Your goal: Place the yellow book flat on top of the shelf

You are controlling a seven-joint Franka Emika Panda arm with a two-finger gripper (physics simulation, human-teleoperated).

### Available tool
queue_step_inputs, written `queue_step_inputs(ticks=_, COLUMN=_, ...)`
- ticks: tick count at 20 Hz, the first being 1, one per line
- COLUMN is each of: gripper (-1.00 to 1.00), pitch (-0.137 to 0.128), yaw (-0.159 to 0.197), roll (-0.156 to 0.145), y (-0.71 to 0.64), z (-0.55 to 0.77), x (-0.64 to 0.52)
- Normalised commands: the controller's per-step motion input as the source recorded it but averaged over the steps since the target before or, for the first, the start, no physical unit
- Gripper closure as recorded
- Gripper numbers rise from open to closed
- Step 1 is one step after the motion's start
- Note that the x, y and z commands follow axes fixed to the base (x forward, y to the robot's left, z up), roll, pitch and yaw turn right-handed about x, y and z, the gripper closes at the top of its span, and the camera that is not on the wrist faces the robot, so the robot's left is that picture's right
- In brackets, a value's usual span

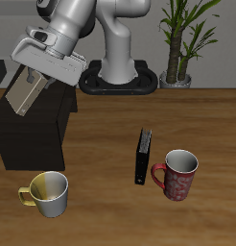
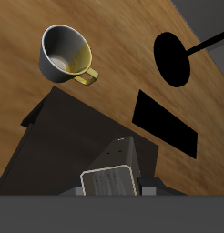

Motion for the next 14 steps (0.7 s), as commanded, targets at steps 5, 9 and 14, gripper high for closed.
queue_step_inputs(ticks=5, gripper=-1.0, pitch=0.248, yaw=-0.117, roll=0.064, y=0.33, z=-0.49, x=0.24)
queue_step_inputs(ticks=9, gripper=-1.0, pitch=0.158, yaw=-0.069, roll=0.119, y=0.48, z=-0.19, x=0.07)
queue_step_inputs(ticks=14, gripper=-1.0, pitch=0.076, yaw=-0.046, roll=0.17, y=0.64, z=0.01, x=-0.13)
